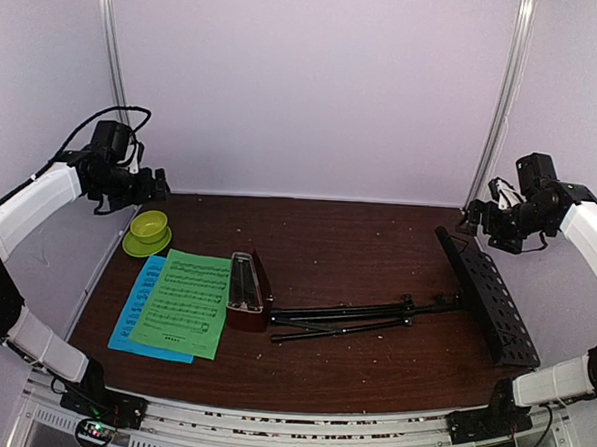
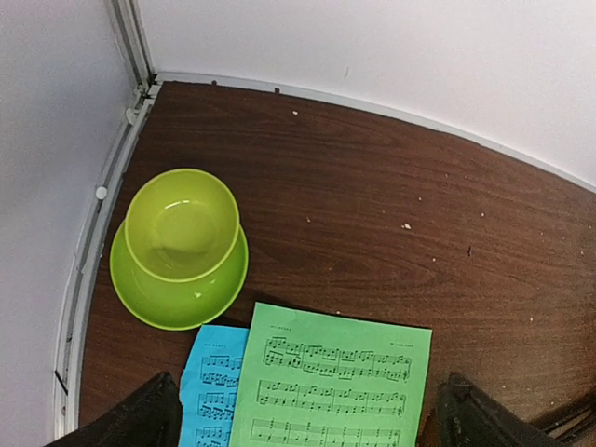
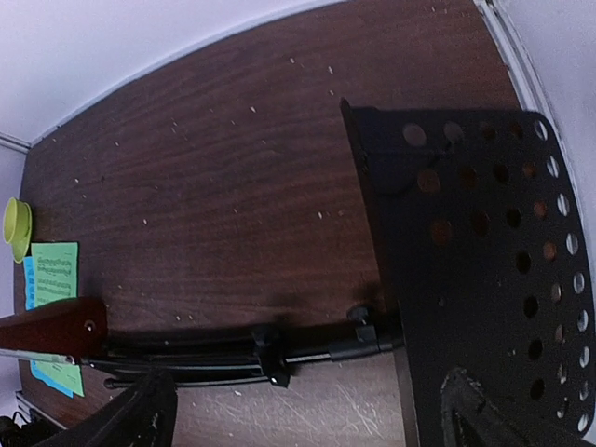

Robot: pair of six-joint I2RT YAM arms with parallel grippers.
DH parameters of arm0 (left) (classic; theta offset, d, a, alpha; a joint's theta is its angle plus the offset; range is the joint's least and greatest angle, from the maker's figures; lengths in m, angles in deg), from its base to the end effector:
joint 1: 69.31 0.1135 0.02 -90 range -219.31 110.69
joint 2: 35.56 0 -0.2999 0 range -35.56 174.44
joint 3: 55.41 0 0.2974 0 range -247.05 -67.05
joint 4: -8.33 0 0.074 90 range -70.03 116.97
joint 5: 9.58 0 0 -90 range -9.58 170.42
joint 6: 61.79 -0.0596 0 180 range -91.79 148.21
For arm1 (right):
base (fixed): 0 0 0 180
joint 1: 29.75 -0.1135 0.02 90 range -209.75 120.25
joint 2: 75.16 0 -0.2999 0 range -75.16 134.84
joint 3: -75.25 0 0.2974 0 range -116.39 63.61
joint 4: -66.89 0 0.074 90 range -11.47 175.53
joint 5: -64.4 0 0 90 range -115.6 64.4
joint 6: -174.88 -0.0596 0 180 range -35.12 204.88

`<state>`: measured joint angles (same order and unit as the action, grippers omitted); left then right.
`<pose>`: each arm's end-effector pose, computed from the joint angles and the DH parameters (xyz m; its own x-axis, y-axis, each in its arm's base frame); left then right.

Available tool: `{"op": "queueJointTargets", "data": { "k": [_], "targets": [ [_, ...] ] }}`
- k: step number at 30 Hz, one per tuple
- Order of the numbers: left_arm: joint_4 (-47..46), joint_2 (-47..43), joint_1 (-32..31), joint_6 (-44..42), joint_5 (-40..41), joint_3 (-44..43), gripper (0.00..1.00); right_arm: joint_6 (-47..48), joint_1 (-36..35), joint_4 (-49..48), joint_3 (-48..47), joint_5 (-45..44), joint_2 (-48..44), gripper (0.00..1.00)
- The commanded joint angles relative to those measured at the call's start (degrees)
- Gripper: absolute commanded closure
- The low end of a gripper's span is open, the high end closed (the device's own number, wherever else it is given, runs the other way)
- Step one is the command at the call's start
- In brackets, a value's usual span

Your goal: Set up the instrument practice props

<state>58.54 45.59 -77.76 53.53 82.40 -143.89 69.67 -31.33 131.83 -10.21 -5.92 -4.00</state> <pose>0.3630 -0.0518 0.3569 -0.6605 -0.3340 -0.6724 -0.1777 0.9397 -0.2921 0.2932 0.0282 0.3702 -0.8086 0.2248 -0.5437 -0.0283 0.9082 0.4176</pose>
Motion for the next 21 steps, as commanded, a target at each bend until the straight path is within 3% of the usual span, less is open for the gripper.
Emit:
{"op": "queueJointTargets", "data": {
  "k": [1, 13, 21],
  "targets": [
    [-3.84, 1.58, -1.80, -3.95, -0.03, -1.50, 0.02, 3.33, 1.93, 8.69, 2.97, -0.19, -0.16, 0.00],
    [-4.02, 3.02, -2.44, -6.25, 2.49, -1.51, 0.02, 6.49, 3.34, 9.72, 5.74, -2.35, 5.21, 0.00],
    [-4.13, 4.82, -2.45, -5.56, 1.15, -2.70, 0.02, 7.97, 3.35, 8.09, 7.33, -3.20, 8.06, 0.08]
  ]
}}
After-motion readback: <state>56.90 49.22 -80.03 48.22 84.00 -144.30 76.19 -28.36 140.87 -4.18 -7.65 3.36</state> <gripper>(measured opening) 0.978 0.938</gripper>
